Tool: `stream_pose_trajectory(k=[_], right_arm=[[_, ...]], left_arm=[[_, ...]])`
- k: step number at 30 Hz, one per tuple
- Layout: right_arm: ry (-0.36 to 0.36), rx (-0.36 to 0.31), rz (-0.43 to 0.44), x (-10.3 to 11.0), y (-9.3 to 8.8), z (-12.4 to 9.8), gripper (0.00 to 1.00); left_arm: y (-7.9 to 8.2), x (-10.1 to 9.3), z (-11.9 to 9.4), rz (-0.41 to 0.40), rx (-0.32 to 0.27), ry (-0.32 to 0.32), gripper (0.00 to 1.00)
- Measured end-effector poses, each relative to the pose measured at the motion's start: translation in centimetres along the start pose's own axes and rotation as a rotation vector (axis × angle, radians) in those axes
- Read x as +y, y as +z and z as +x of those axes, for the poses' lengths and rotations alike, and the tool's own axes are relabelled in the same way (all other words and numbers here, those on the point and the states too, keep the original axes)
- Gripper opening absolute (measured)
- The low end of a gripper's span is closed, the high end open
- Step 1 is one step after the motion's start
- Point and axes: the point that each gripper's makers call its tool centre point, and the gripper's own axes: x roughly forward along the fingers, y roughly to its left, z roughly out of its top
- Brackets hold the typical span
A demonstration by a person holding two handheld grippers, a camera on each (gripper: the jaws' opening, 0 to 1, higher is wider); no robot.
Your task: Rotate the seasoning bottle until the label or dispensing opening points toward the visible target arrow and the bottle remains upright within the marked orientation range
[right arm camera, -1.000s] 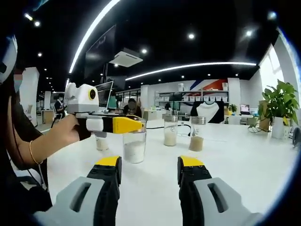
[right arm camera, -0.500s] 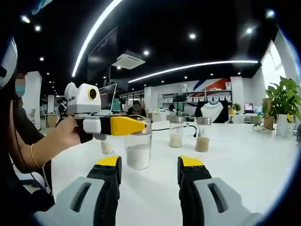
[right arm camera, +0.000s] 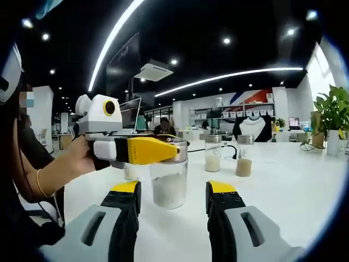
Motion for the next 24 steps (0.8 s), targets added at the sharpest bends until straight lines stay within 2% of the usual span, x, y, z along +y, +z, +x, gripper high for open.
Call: stream_pose_trajectory(k=[9, 15, 20, 22, 24], right_arm=[[0.028, -0.004, 0.029, 0.4, -0.4, 0.2, 0.46], [0.037, -0.01, 0.044, 0.5, -0.6, 0.2, 0.46], [0.074, -0.036, 0.038, 1.3, 0.0, 0.2, 0.46], [0.097, -0.067, 0.028, 1.8, 0.6, 0.1, 0.42], [0.113, -0.069, 0.023, 2.1, 0.8, 0.1, 0.43]], left_arm=[[0.0, -1.0, 0.1, 0.014, 0.018, -0.048, 0.34], [0.1, -2.1, 0.1, 0.028, 0.019, -0.106, 0.34], [0.3, -2.7, 0.1, 0.008, 0.013, -0.154, 0.34], [0.2, -2.4, 0.0, -0.004, 0.012, -0.153, 0.34], [0.1, -2.4, 0.0, 0.0, 0.019, -0.15, 0.34]])
